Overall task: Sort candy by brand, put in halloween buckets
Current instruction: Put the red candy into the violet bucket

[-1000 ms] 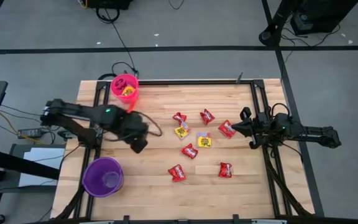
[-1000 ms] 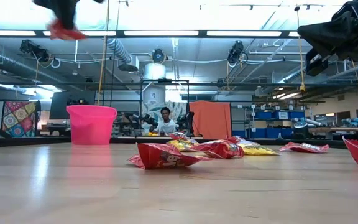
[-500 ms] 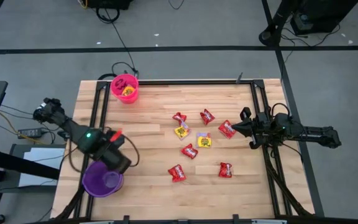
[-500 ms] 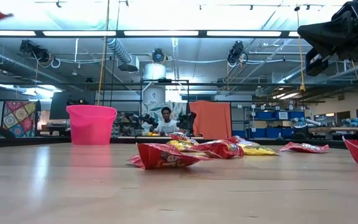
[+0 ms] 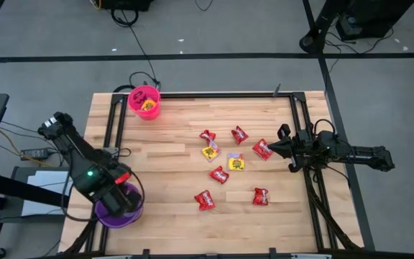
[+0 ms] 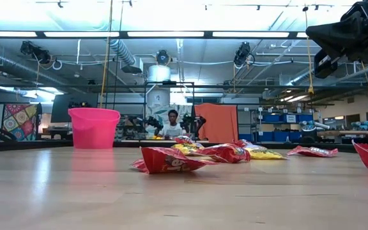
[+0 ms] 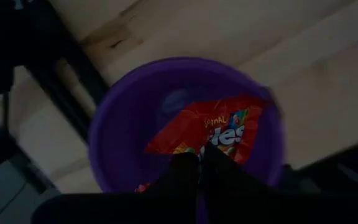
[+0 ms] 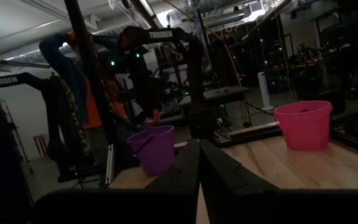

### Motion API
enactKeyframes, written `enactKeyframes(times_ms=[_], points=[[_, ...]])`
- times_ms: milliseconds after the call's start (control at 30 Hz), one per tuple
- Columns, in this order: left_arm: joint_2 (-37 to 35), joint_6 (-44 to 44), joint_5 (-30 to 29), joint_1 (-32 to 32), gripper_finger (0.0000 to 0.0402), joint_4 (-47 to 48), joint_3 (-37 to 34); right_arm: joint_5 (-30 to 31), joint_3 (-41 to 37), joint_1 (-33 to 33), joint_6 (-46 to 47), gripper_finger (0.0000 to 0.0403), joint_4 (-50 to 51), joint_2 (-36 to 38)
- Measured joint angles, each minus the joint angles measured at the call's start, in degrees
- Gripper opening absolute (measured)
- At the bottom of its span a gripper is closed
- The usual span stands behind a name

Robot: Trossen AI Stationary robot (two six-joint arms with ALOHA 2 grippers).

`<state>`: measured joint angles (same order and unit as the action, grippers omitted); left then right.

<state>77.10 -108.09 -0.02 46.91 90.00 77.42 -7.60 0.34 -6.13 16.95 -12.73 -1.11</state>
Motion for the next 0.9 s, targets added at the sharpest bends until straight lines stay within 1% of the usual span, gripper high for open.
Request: enactKeyframes(times_ms=[100,167,467,533,633,700,833,900], points=[[0.04,-0.08,6.26,0.19,0.0009,-0.6,-3.9,0.0,0.0,0.0,0.02,0.0022,-0.01,-0.01],[-0.04,-0.06,8.35,0.81,0.0009,-2.41,-5.94,0.0,0.0,0.0,0.02,0.0022,-0.02,-0.02],[-0.33,0.0,9.06,1.16,0.0011,-15.51,-11.7,0.0,0.0,0.0,0.02,0.0022,-0.02,-0.01],[-0.33,-0.38,9.14,1.16,0.003,-16.58,-12.67,0.0,0.0,0.0,0.0,0.0022,-0.02,-0.01],[-0.31,-1.21,9.38,1.14,0.0073,-15.14,-13.17,-0.02,0.0,0.0,0.02,0.0022,-0.02,0.0],[-0.31,-1.05,10.53,1.14,0.0101,-14.06,-13.07,-0.02,0.0,0.0,0.02,0.0022,-0.02,-0.02],[-0.36,-0.31,12.95,1.14,0.0143,-9.13,-11.35,-0.02,0.0,0.0,0.01,0.0022,-0.02,-0.02],[-0.33,-0.29,12.76,1.13,0.0156,-5.79,-9.51,-0.02,0.0,0.0,0.01,0.0022,-0.04,-0.01]])
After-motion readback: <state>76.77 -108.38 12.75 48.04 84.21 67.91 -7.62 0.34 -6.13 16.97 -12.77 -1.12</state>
